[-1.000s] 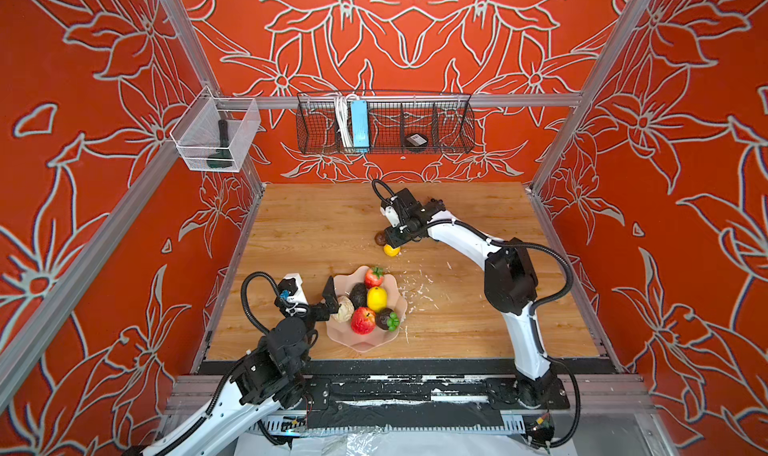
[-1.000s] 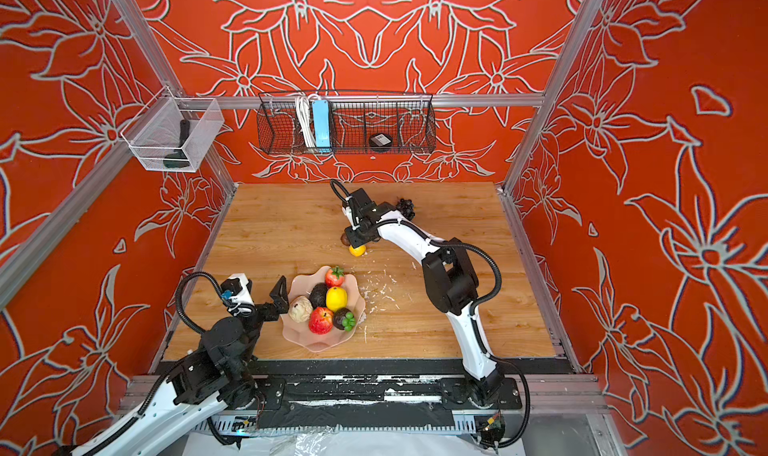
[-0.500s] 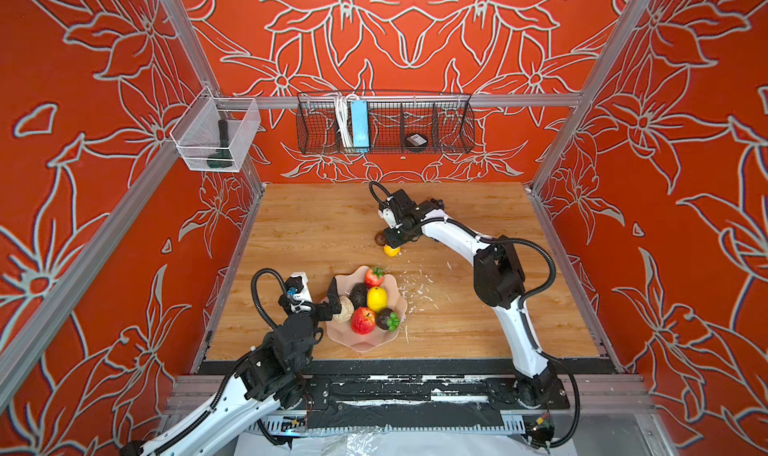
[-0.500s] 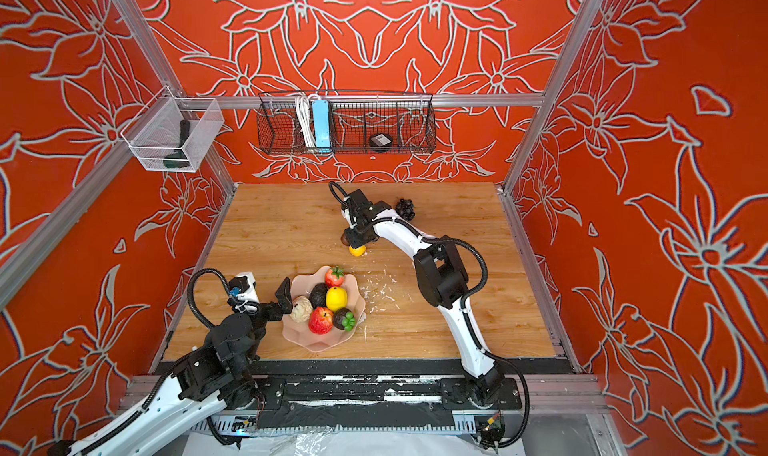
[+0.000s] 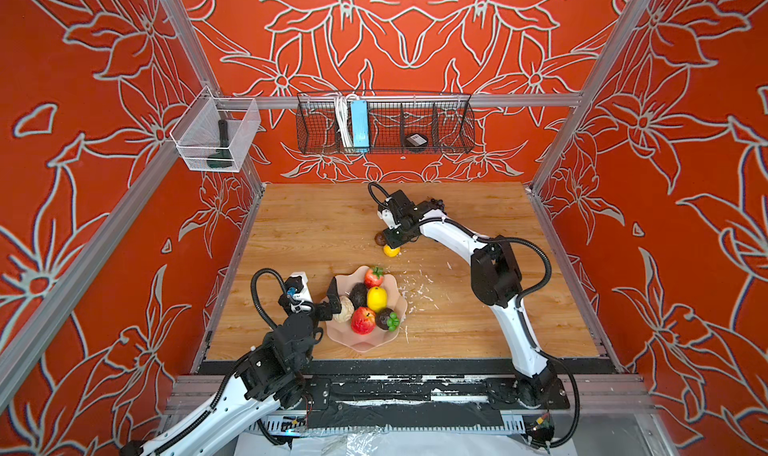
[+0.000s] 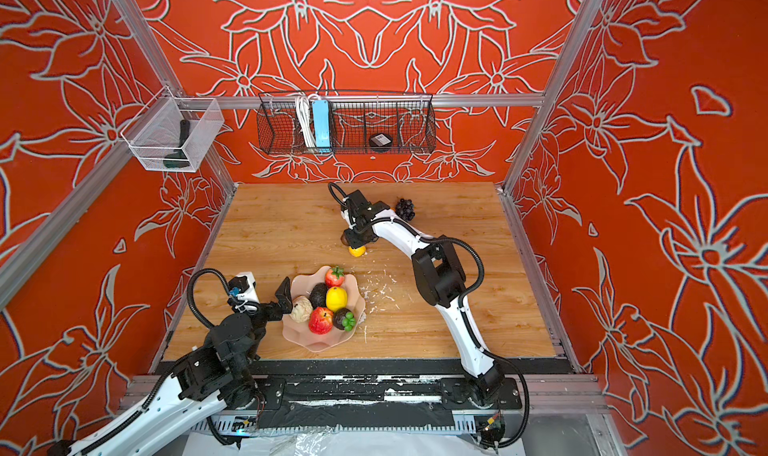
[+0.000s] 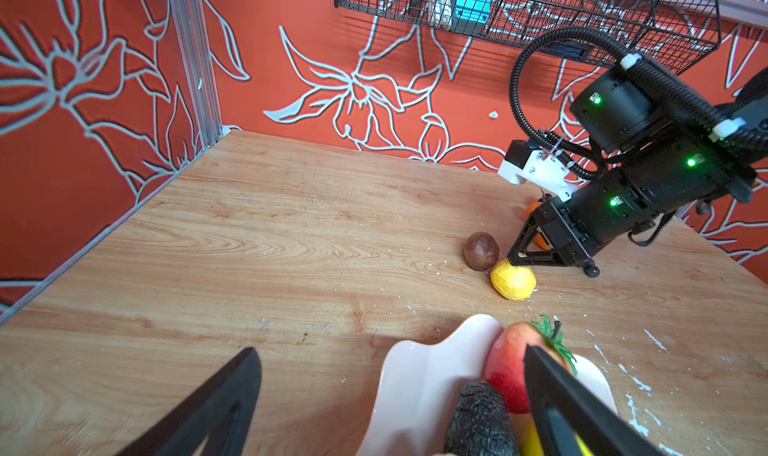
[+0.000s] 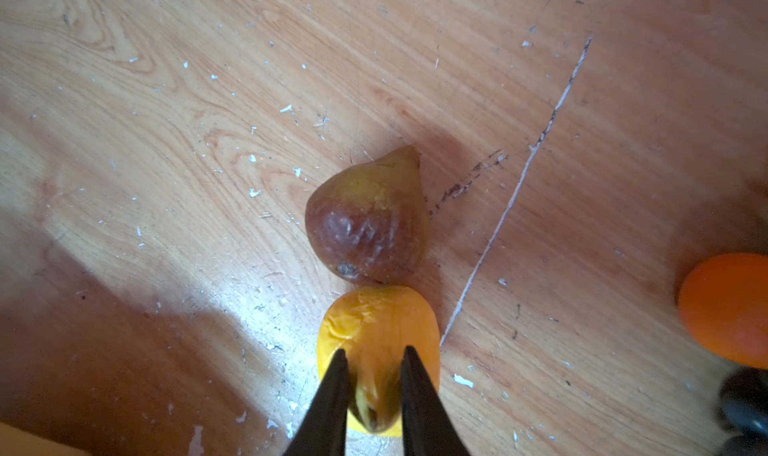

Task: Place and organize the fake fruits in the fruit bowl
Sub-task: 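Close the right gripper on the yellow pear and lift it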

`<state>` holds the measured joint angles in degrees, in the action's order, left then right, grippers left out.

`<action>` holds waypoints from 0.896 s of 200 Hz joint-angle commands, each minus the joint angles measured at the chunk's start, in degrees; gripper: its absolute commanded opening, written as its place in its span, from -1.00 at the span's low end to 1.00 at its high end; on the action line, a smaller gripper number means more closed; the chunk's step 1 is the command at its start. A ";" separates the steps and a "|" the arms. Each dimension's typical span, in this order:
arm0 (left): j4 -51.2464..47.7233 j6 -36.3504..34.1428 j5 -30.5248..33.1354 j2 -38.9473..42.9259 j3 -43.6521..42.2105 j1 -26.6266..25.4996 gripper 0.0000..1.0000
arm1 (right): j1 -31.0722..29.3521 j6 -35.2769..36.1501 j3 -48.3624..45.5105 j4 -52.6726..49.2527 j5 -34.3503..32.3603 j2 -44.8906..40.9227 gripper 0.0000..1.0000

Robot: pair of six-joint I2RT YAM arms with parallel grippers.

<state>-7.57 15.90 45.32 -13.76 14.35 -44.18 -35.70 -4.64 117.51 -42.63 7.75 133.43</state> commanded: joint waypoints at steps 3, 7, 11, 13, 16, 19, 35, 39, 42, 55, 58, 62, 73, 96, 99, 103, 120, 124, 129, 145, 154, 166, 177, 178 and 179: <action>1.25 1.33 0.91 -0.30 0.94 0.33 0.96 | 0.28 1.35 1.17 -2.95 -0.62 0.37 -0.59; 1.32 1.33 0.91 -0.33 0.94 0.33 0.96 | 0.27 1.35 1.01 -2.94 -0.51 0.19 -0.60; 1.33 1.27 0.91 -0.38 0.94 0.33 0.96 | 0.28 1.39 0.82 -2.84 -0.54 -0.06 -0.60; 1.29 1.31 0.91 -0.39 0.94 0.33 0.96 | 0.24 1.39 0.68 -2.84 -0.43 -0.20 -0.61; 1.33 1.32 0.95 -0.39 0.94 0.33 0.96 | 0.28 1.39 0.51 -2.69 -0.43 -0.40 -0.61; 1.33 1.33 0.92 -0.39 0.94 0.33 0.96 | 0.27 1.30 0.32 -2.61 -0.44 -0.58 -0.62; 1.42 1.30 0.91 -0.48 0.94 0.33 0.96 | 0.28 1.26 -0.51 -2.25 -0.36 -1.46 -0.64; 1.42 1.32 0.93 -0.48 0.92 0.33 0.96 | 0.28 1.25 -0.68 -2.24 -0.30 -1.67 -0.64; 1.42 1.19 0.91 -0.48 0.94 0.33 0.96 | 0.28 1.22 -0.82 -2.15 -0.29 -1.80 -0.64; 1.42 1.24 0.96 -0.48 0.94 0.33 0.96 | 0.28 1.14 -1.38 -1.96 -0.36 -2.42 -0.66; 1.38 1.19 0.92 -0.48 0.92 0.33 0.96 | 0.28 1.14 -1.53 -1.92 -0.34 -2.57 -0.66; 1.42 1.15 0.91 -0.48 0.94 0.33 0.96 | 0.28 1.13 -1.69 -1.82 -0.28 -2.77 -0.66; 1.41 1.14 0.91 -0.48 0.91 0.28 0.96 | 0.28 1.04 -2.23 -1.55 -0.19 -3.23 -0.67; 1.42 1.14 0.92 -0.48 0.94 0.33 0.96 | 0.28 0.94 -3.58 -0.84 -0.36 -4.04 -0.68; 1.42 1.10 0.91 -0.44 0.94 0.33 0.96 | 0.28 0.95 -3.68 -0.79 -0.42 -4.05 -0.67; 1.40 1.12 0.95 -0.39 0.94 0.32 0.96 | 0.28 0.89 -3.77 -0.77 -0.43 -4.06 -0.65; 1.40 1.06 0.82 -0.40 0.94 0.33 0.96 | 0.28 0.95 -3.96 -0.73 -0.52 -3.96 -0.49; 1.42 1.05 0.82 -0.40 0.94 0.33 0.96 | 0.28 0.91 -4.03 -0.81 -0.52 -3.88 -0.46; 1.41 1.06 0.83 -0.40 0.94 0.33 0.96 | 0.26 0.82 -4.12 -0.83 -0.47 -3.88 -0.44; 1.32 1.04 0.91 -0.39 0.94 0.33 0.96 | 0.28 0.60 -4.89 -0.46 -0.31 -3.93 -0.36; 1.32 1.04 0.91 -0.30 0.94 0.33 0.96 | 0.28 0.60 -5.33 -0.39 -0.30 -3.94 -0.28; 1.33 1.00 0.87 -0.30 0.94 0.33 0.96 | 0.28 0.51 -5.95 0.03 -0.20 -3.98 -0.19; 1.33 0.98 0.82 -0.30 0.94 0.33 0.96 | 0.28 0.42 -6.31 0.25 0.05 -3.83 -0.13; 1.29 1.02 0.82 -0.30 0.94 0.33 0.96 | 0.28 0.38 -6.32 0.30 0.11 -3.81 -0.12; 1.27 1.09 0.82 -0.30 0.94 0.33 0.96 | 0.28 0.40 -6.33 0.33 0.18 -3.80 -0.11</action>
<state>-7.22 15.90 45.32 -14.06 14.35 -44.18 -35.70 -4.78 112.57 -42.35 7.75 131.00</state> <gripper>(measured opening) 0.980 0.416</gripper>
